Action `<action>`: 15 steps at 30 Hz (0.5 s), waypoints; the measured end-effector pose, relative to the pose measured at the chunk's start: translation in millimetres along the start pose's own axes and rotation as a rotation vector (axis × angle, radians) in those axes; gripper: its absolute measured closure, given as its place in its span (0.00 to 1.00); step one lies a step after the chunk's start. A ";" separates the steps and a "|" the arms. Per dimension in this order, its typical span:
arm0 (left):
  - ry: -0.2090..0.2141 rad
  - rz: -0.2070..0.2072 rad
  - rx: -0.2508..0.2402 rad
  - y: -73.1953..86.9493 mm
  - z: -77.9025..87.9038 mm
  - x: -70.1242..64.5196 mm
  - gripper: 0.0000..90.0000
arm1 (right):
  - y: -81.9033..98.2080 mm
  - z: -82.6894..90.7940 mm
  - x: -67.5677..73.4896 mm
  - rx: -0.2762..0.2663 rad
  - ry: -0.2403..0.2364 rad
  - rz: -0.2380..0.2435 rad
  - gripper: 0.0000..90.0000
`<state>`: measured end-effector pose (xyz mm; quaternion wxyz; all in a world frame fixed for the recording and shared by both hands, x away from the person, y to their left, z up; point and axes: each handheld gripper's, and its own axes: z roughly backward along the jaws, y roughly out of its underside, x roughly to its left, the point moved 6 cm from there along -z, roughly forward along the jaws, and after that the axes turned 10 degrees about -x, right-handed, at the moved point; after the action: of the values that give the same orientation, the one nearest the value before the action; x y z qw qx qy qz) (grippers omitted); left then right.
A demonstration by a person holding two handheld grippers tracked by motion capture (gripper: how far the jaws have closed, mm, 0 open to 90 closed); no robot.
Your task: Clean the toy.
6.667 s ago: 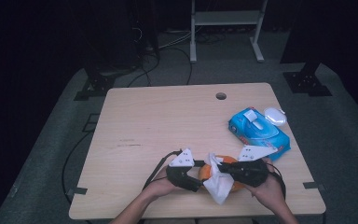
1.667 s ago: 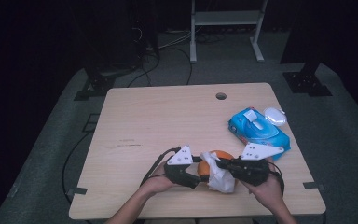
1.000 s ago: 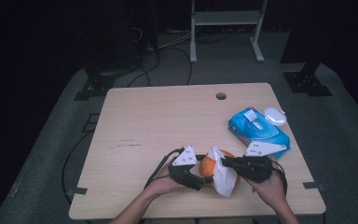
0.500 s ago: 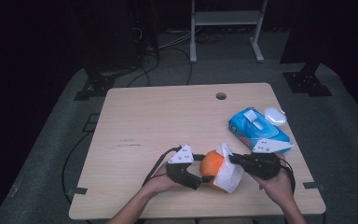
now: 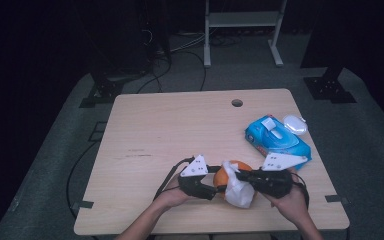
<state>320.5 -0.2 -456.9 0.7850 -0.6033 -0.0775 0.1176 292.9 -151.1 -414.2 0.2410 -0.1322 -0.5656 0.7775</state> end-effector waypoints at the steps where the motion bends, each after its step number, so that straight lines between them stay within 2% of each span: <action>1: 0.000 -0.001 0.004 1.5 0.5 0.7 0.39 | 0.7 -4.2 4.2 0.014 -0.006 0.014 0.96; 3: 0.003 0.024 -0.007 3.6 1.3 2.4 0.39 | 0.7 -6.4 1.2 0.017 0.013 0.014 0.96; 5: 0.004 0.023 -0.006 3.7 0.9 2.4 0.38 | 0.5 -4.3 -2.4 0.014 0.030 0.005 0.96; 6: 0.004 0.018 -0.007 3.5 0.2 2.0 0.38 | 0.8 1.8 -11.3 0.006 0.065 -0.010 0.96; 8: 0.005 0.011 -0.002 4.0 0.1 2.0 0.38 | 1.3 3.9 -14.3 0.003 0.076 -0.014 0.96; 10: 0.007 0.011 0.003 5.6 0.9 3.1 0.38 | 6.4 9.6 -27.1 0.007 0.114 -0.047 0.96; 11: 0.006 0.013 0.004 6.1 1.1 3.4 0.38 | 6.4 9.6 -27.1 0.007 0.114 -0.047 0.96; 13: 0.005 0.020 0.004 6.0 1.4 4.4 0.33 | 13.0 8.6 -31.2 0.012 0.104 -0.083 0.96; 15: 0.000 0.031 0.002 3.0 1.3 4.1 0.31 | 14.2 7.3 -30.5 0.019 0.104 -0.084 0.96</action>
<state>323.8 2.8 -459.6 0.7836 -0.6038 -0.0678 0.1298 312.1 -176.4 -427.3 0.3035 -0.1463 -0.5502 0.7640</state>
